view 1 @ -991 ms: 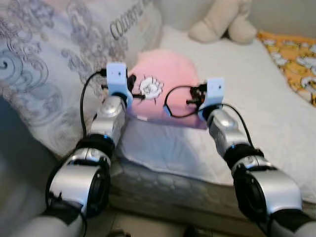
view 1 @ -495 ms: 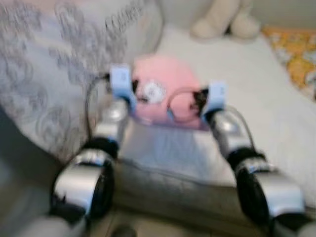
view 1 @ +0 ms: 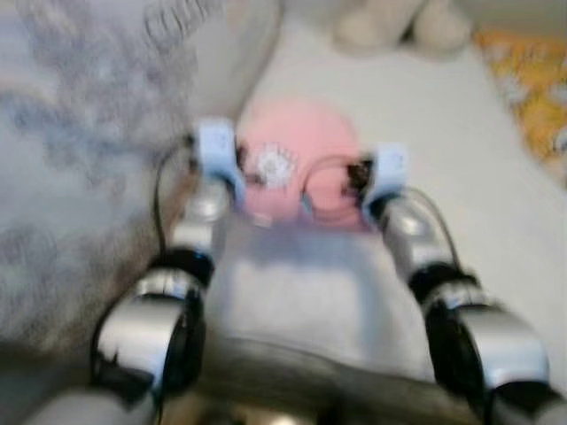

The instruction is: Clean up the room

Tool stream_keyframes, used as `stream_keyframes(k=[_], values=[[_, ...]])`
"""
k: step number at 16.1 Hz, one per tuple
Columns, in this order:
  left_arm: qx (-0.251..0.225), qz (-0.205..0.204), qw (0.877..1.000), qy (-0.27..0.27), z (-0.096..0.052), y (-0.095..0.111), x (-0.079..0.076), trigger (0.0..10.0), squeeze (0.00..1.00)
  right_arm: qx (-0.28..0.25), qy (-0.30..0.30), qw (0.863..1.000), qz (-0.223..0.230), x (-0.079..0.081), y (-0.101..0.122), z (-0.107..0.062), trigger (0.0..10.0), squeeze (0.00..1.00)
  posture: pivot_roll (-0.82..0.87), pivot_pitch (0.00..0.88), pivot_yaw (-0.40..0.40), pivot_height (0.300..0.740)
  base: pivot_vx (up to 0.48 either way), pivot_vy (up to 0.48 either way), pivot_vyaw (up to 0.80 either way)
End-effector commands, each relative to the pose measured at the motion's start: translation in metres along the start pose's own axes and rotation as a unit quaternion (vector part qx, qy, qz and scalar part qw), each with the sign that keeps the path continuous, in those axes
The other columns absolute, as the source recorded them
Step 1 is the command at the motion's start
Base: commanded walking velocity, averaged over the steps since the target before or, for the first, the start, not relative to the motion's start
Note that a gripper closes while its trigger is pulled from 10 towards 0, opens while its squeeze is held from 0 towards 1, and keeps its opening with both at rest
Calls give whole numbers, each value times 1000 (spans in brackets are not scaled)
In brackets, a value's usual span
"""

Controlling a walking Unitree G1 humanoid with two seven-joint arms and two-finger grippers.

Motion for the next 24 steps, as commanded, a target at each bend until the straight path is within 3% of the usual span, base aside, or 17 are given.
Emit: stream_keyframes(k=[1, 4, 7, 8, 12, 13, 14, 16, 24], values=[[-17, 21, 999, 35, 1, 14, 29, 10000, 0, -13, 7, 1000, 14, 7, 11, 4, 10000, 0, 22, 18, -8, 740, 0, 0, 0], [-13, 49, 998, 49, 3, 21, 45, 10000, 0, 1, 14, 1000, 11, 10, 11, 7, 10000, 0, 21, 68, -10, 740, 0, 0, 0], [-32, 59, 994, 84, 4, 42, 66, 10000, 0, -1, 36, 999, -7, 27, 27, 15, 10000, 0, 20, 84, -34, 740, 0, 0, 0], [-35, 62, 991, 111, 2, 46, 82, 10000, 0, 2, 55, 998, -22, 41, 32, 19, 10000, 0, 22, 96, -42, 740, 0, 0, 0], [-26, 76, 986, 148, -6, 34, 100, 10000, 0, 6, 90, 995, -46, 67, 35, 22, 10000, 0, 42, 122, -62, 740, 0, 0, 0], [-26, 76, 986, 148, -6, 34, 100, 10000, 0, 6, 90, 995, -46, 67, 35, 22, 10000, 0, 42, 122, -62, 740, 0, 0, 0], [-19, 89, 984, 156, -9, 23, 102, 10000, 0, 8, 108, 993, -44, 81, 31, 21, 10000, 0, 41, 129, -72, 740, 0, 0, 0], [-16, 105, 979, 174, -13, 20, 112, 10000, 0, 9, 122, 991, -55, 92, 29, 21, 10000, 0, 44, 155, -82, 740, 0, 0, 0], [-16, 105, 979, 174, -13, 20, 112, 10000, 0, 9, 122, 991, -55, 92, 29, 21, 10000, 0, 44, 155, -82, 740, 0, 0, 0]])
Point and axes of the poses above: a point about 5 cm out from each wrist's last joint towards the gripper, its own z axis pointing out of the wrist towards the gripper, its own y axis along the axis of the wrist's last joint, x = y × z, the point moved 5 cm from there along z, pointing out of the wrist towards the gripper, and after that the axes turned 1 degree about z, right-handed, at the moved point
